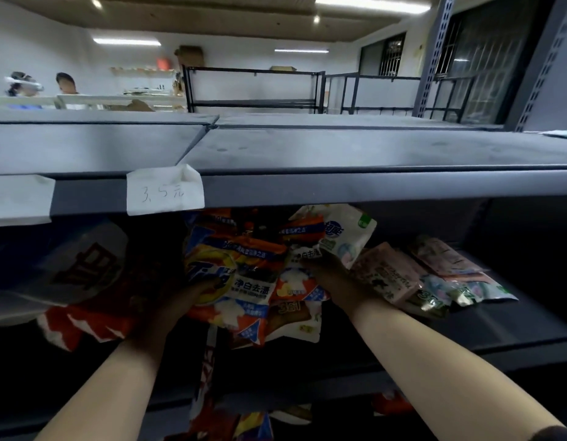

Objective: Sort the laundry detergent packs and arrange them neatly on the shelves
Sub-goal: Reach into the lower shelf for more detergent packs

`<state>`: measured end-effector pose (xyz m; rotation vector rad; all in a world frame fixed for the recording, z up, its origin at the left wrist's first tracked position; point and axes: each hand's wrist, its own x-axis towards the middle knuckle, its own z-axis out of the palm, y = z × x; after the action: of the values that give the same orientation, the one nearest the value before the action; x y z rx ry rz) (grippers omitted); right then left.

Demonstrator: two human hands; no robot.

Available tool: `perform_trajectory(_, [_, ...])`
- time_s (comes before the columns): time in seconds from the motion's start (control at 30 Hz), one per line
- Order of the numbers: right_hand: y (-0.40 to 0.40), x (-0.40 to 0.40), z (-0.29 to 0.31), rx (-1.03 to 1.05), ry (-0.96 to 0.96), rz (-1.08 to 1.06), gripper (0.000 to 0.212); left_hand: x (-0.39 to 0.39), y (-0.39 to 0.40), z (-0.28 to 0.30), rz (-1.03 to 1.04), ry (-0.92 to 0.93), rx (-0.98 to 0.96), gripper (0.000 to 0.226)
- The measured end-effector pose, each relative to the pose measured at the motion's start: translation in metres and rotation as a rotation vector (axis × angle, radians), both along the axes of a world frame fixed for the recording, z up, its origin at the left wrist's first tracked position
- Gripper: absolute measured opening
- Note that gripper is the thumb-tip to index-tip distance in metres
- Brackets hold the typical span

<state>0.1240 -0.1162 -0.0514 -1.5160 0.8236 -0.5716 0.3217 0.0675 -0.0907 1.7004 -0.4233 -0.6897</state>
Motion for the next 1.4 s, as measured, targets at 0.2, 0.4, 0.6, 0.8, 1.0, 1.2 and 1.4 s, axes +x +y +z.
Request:
perform_trajectory(0.2, [0.02,-0.012,0.009,-0.13,-0.029,-0.15,0.026,-0.02,0.007,0.006,0.302,-0.41,0.099,0.046])
perform_trajectory(0.4, [0.026,-0.055,0.016,-0.148,-0.087,-0.369,0.042,-0.061,0.013,0.054,0.557,-0.633,0.013,0.042])
perform_trajectory(0.6, [0.026,-0.128,0.028,-0.328,-0.003,-0.611,0.031,-0.11,0.008,0.073,0.473,-0.659,0.005,0.047])
perform_trajectory(0.8, [0.029,-0.217,0.037,-0.417,0.202,-0.938,0.039,-0.179,-0.028,0.08,0.334,-0.542,0.023,0.054])
perform_trajectory(1.0, [0.025,-0.309,0.05,-0.461,0.16,-1.109,0.039,-0.257,-0.076,0.08,0.111,-0.449,-0.184,0.035])
perform_trajectory(1.2, [0.01,-0.405,0.065,-0.416,0.068,-1.327,0.04,-0.361,-0.119,0.096,0.063,-0.623,-0.168,0.035])
perform_trajectory(1.4, [-0.016,-0.51,0.077,-0.499,0.012,-1.449,0.042,-0.467,-0.164,0.107,-0.003,-0.664,-0.327,0.032])
